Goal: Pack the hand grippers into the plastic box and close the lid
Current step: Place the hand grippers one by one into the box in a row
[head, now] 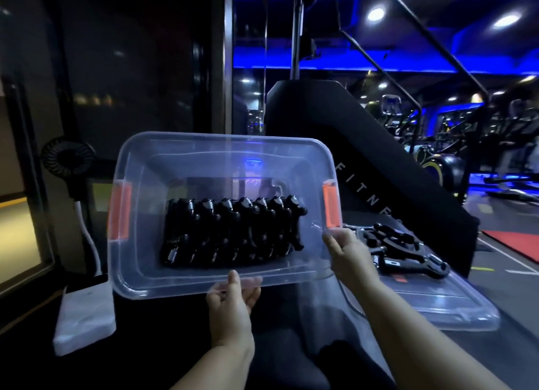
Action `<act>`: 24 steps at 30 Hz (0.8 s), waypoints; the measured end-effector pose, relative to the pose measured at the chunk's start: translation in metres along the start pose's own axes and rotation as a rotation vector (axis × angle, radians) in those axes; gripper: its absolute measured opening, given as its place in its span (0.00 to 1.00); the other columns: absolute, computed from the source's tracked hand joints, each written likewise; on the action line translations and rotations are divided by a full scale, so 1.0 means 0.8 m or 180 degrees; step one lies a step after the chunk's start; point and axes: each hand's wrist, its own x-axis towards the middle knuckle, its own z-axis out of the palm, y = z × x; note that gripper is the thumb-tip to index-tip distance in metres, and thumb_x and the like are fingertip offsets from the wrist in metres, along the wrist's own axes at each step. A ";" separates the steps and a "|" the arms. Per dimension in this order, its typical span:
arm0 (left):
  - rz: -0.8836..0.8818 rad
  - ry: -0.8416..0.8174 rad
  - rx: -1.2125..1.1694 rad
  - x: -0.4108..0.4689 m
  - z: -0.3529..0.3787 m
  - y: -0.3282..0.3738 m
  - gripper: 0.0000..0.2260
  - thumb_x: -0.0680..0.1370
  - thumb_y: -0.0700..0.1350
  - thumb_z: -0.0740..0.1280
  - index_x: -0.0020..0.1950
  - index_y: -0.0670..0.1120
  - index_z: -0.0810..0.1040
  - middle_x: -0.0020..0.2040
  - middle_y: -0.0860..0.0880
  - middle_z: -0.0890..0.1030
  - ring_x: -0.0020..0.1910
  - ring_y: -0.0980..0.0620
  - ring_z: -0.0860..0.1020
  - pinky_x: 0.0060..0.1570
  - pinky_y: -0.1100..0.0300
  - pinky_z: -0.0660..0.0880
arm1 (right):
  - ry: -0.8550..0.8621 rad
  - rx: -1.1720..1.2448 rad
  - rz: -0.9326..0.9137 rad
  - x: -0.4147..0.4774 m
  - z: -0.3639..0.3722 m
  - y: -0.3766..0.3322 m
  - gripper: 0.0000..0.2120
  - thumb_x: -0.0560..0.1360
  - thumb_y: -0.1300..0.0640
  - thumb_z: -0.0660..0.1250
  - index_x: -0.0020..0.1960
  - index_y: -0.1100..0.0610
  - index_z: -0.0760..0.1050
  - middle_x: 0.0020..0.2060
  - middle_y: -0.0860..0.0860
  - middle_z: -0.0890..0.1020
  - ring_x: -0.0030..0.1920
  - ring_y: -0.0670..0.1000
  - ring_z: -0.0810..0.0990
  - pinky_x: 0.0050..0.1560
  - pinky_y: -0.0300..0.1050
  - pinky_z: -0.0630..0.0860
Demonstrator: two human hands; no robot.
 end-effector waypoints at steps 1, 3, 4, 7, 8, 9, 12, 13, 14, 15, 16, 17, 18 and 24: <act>-0.0062 -0.0030 -0.0047 -0.002 0.005 -0.001 0.07 0.80 0.46 0.61 0.52 0.43 0.68 0.35 0.45 0.84 0.45 0.45 0.83 0.43 0.57 0.77 | -0.0046 0.0039 -0.0021 -0.003 -0.005 0.001 0.12 0.78 0.43 0.59 0.48 0.51 0.75 0.37 0.49 0.81 0.40 0.54 0.79 0.43 0.49 0.74; -0.0178 -0.0106 -0.0127 -0.007 0.014 -0.005 0.04 0.80 0.44 0.62 0.50 0.44 0.69 0.35 0.46 0.84 0.46 0.46 0.83 0.44 0.57 0.76 | -0.0095 -0.0145 0.0003 -0.009 -0.019 0.009 0.18 0.79 0.39 0.53 0.45 0.51 0.72 0.36 0.49 0.80 0.40 0.53 0.78 0.41 0.49 0.72; -0.0217 -0.0136 -0.0155 -0.010 0.018 -0.008 0.04 0.80 0.44 0.61 0.49 0.44 0.69 0.35 0.46 0.84 0.47 0.46 0.82 0.44 0.57 0.76 | -0.0094 -0.0318 0.0073 -0.011 -0.027 0.018 0.19 0.79 0.38 0.51 0.43 0.51 0.71 0.36 0.49 0.80 0.40 0.53 0.78 0.39 0.49 0.70; -0.0204 -0.0202 -0.0106 -0.014 0.023 -0.017 0.05 0.81 0.43 0.60 0.52 0.42 0.70 0.37 0.44 0.84 0.49 0.45 0.82 0.44 0.58 0.75 | -0.0151 -0.1166 0.0380 -0.018 -0.049 0.054 0.17 0.77 0.40 0.55 0.44 0.52 0.71 0.40 0.51 0.80 0.43 0.55 0.77 0.39 0.48 0.68; -0.0158 -0.0232 -0.0055 -0.014 0.023 -0.019 0.07 0.81 0.43 0.59 0.54 0.40 0.70 0.38 0.44 0.84 0.48 0.45 0.82 0.44 0.58 0.75 | -0.0240 -0.1532 0.0430 -0.020 -0.054 0.067 0.14 0.76 0.42 0.58 0.45 0.52 0.72 0.44 0.52 0.81 0.46 0.56 0.77 0.41 0.46 0.68; -0.0107 -0.0266 -0.0007 -0.013 0.023 -0.020 0.10 0.81 0.44 0.59 0.57 0.38 0.70 0.38 0.43 0.84 0.47 0.46 0.82 0.43 0.58 0.75 | -0.0343 -0.1868 0.0466 -0.023 -0.058 0.079 0.12 0.75 0.43 0.60 0.46 0.51 0.73 0.47 0.52 0.81 0.50 0.56 0.78 0.42 0.45 0.68; 0.0002 -0.0374 0.0176 -0.009 0.021 -0.020 0.16 0.81 0.44 0.58 0.61 0.32 0.68 0.40 0.42 0.84 0.43 0.51 0.83 0.43 0.59 0.75 | -0.0380 -0.2281 0.0491 -0.030 -0.063 0.098 0.13 0.74 0.42 0.60 0.45 0.51 0.77 0.50 0.52 0.82 0.53 0.55 0.78 0.44 0.45 0.68; 0.0019 -0.0401 0.0219 -0.008 0.021 -0.021 0.17 0.82 0.45 0.58 0.61 0.32 0.68 0.41 0.43 0.84 0.42 0.52 0.83 0.42 0.59 0.75 | -0.0377 -0.2303 0.0491 -0.032 -0.063 0.099 0.15 0.75 0.42 0.59 0.43 0.51 0.77 0.48 0.52 0.82 0.52 0.55 0.78 0.42 0.44 0.68; 0.0032 -0.0414 0.0254 -0.007 0.020 -0.021 0.17 0.82 0.45 0.58 0.61 0.31 0.68 0.41 0.43 0.84 0.42 0.53 0.84 0.42 0.59 0.74 | -0.0407 -0.2334 0.0511 -0.032 -0.063 0.098 0.16 0.75 0.42 0.59 0.41 0.52 0.76 0.45 0.52 0.82 0.50 0.55 0.79 0.40 0.44 0.68; 0.0041 -0.0418 0.0280 -0.007 0.020 -0.022 0.17 0.82 0.45 0.58 0.61 0.31 0.68 0.40 0.43 0.84 0.41 0.53 0.84 0.42 0.59 0.74 | -0.0452 -0.2357 0.0556 -0.033 -0.064 0.096 0.17 0.75 0.42 0.58 0.39 0.53 0.76 0.43 0.52 0.82 0.48 0.55 0.79 0.39 0.44 0.67; 0.0046 -0.0415 0.0309 -0.007 0.019 -0.023 0.17 0.82 0.45 0.57 0.61 0.31 0.68 0.40 0.43 0.84 0.41 0.54 0.84 0.41 0.60 0.74 | -0.0486 -0.2366 0.0615 -0.034 -0.066 0.094 0.18 0.75 0.42 0.58 0.37 0.54 0.76 0.40 0.51 0.81 0.46 0.54 0.79 0.38 0.44 0.67; 0.0048 -0.0413 0.0331 -0.006 0.019 -0.024 0.18 0.82 0.45 0.57 0.61 0.31 0.68 0.40 0.43 0.84 0.41 0.54 0.84 0.41 0.60 0.74 | -0.0504 -0.2371 0.0665 -0.034 -0.068 0.092 0.19 0.74 0.41 0.58 0.36 0.54 0.75 0.38 0.50 0.80 0.44 0.53 0.79 0.37 0.43 0.67; 0.0044 -0.0410 0.0345 -0.005 0.018 -0.025 0.18 0.82 0.46 0.57 0.61 0.31 0.68 0.41 0.43 0.84 0.41 0.54 0.84 0.41 0.60 0.74 | -0.0517 -0.2375 0.0708 -0.034 -0.069 0.090 0.19 0.74 0.41 0.58 0.35 0.54 0.75 0.38 0.49 0.80 0.43 0.53 0.78 0.37 0.43 0.67; 0.0071 -0.0372 0.0361 -0.002 0.017 -0.030 0.14 0.82 0.46 0.58 0.59 0.36 0.69 0.39 0.44 0.84 0.41 0.52 0.84 0.43 0.57 0.73 | -0.0563 -0.2360 0.0906 -0.045 -0.075 0.085 0.20 0.72 0.37 0.59 0.36 0.52 0.75 0.39 0.48 0.81 0.44 0.52 0.78 0.39 0.43 0.69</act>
